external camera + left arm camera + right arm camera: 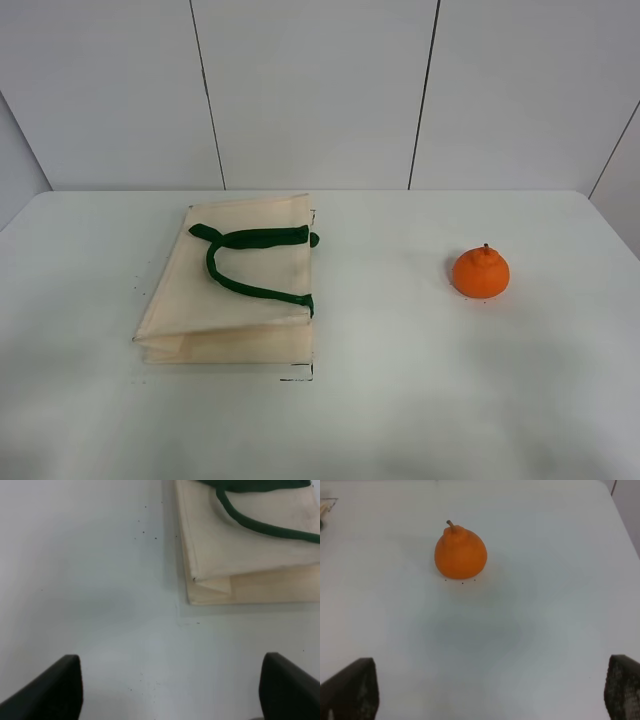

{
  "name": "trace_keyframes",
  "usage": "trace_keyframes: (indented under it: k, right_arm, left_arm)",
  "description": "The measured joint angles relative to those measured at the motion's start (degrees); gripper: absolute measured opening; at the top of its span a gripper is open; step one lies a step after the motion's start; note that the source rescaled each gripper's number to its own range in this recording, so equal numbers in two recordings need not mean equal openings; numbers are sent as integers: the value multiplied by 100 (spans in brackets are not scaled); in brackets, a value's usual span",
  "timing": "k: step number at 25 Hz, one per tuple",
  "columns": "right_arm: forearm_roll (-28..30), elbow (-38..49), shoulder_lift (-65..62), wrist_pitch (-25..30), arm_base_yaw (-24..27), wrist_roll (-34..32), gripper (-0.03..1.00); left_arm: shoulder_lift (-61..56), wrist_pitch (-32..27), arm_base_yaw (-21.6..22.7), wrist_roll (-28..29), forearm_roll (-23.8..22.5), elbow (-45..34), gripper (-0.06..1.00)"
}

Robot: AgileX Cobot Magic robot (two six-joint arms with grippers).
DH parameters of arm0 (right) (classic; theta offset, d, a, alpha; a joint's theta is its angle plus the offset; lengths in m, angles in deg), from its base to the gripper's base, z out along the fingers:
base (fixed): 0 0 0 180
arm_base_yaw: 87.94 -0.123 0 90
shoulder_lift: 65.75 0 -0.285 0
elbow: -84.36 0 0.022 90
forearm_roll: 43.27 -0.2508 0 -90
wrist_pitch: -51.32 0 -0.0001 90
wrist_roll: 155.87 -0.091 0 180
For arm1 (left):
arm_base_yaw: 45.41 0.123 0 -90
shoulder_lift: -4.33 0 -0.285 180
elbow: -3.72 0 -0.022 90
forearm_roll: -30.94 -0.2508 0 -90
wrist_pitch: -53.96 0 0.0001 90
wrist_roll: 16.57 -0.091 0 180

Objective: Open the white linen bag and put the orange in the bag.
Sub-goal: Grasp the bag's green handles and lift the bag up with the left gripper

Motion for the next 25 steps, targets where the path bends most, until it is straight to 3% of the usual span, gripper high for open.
trace_keyframes:
  k: [13, 25]
  right_arm:
    - [0, 0, 0, 0, 0, 0, 100]
    - [0, 0, 0, 0, 0, 0, 100]
  left_arm:
    - [350, -104, 0, 0, -72, 332, 100]
    - [5568, 26, 0, 106, -31, 2829, 100]
